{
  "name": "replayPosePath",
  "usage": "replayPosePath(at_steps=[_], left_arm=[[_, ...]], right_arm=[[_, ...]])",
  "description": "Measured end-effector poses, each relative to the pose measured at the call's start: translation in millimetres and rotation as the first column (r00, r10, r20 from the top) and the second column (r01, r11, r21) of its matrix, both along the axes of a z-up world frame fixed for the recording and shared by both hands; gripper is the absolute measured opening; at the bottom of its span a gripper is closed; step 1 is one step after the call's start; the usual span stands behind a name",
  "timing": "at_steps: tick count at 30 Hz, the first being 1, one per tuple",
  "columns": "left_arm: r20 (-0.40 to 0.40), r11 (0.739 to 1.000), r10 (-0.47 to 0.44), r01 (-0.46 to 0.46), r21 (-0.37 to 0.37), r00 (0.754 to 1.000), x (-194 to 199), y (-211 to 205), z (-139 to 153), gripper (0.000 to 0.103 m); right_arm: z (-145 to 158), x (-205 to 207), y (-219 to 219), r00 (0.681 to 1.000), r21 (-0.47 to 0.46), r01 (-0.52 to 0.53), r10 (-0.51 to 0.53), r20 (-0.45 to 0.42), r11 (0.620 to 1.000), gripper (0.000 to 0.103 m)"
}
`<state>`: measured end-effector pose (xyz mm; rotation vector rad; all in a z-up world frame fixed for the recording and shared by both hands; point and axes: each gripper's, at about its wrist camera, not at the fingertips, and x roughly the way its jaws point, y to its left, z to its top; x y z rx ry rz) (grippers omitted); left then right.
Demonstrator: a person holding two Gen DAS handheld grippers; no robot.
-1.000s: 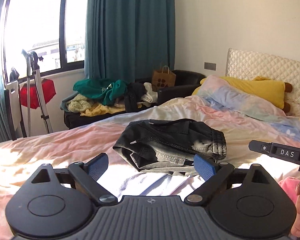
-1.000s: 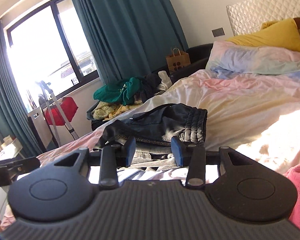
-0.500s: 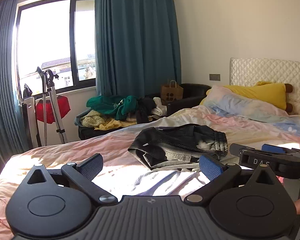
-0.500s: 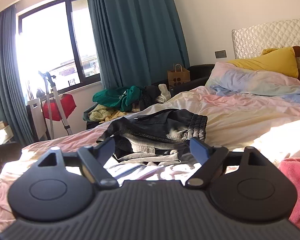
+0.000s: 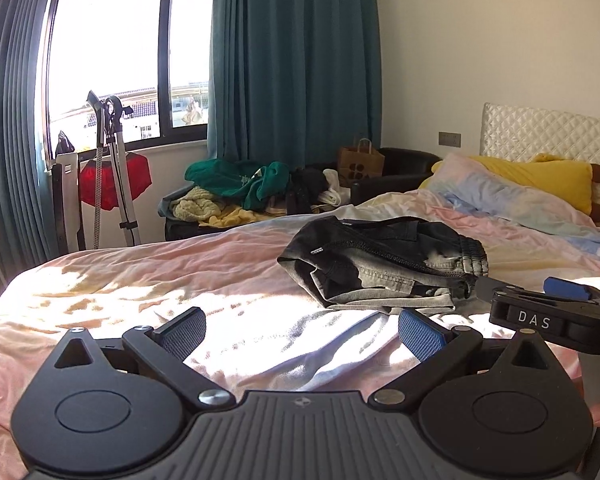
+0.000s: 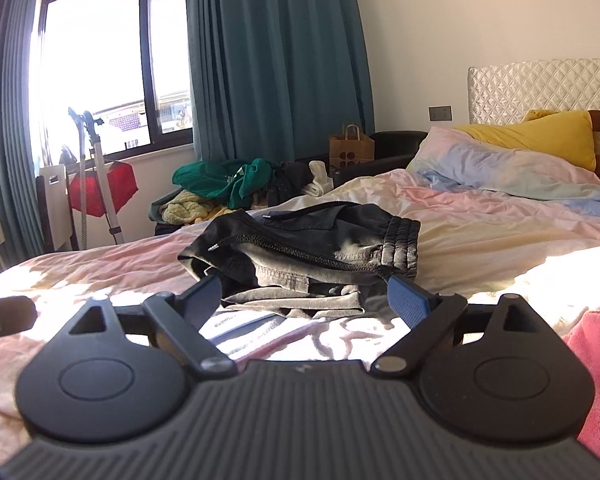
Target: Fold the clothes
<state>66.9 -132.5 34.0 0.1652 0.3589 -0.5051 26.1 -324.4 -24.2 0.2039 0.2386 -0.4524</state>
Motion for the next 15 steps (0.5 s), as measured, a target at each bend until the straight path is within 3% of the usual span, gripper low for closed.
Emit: replayPosePath(at_steps=[15], left_arm=[[0.001, 0.999, 0.050, -0.050, -0.006, 0.999, 3.1, -1.6, -2.0, 0.103]], right_arm=[[1.2, 0.1, 9.7, 1.000, -0.024, -0.004, 0.004, -0.006, 1.000, 0.092]])
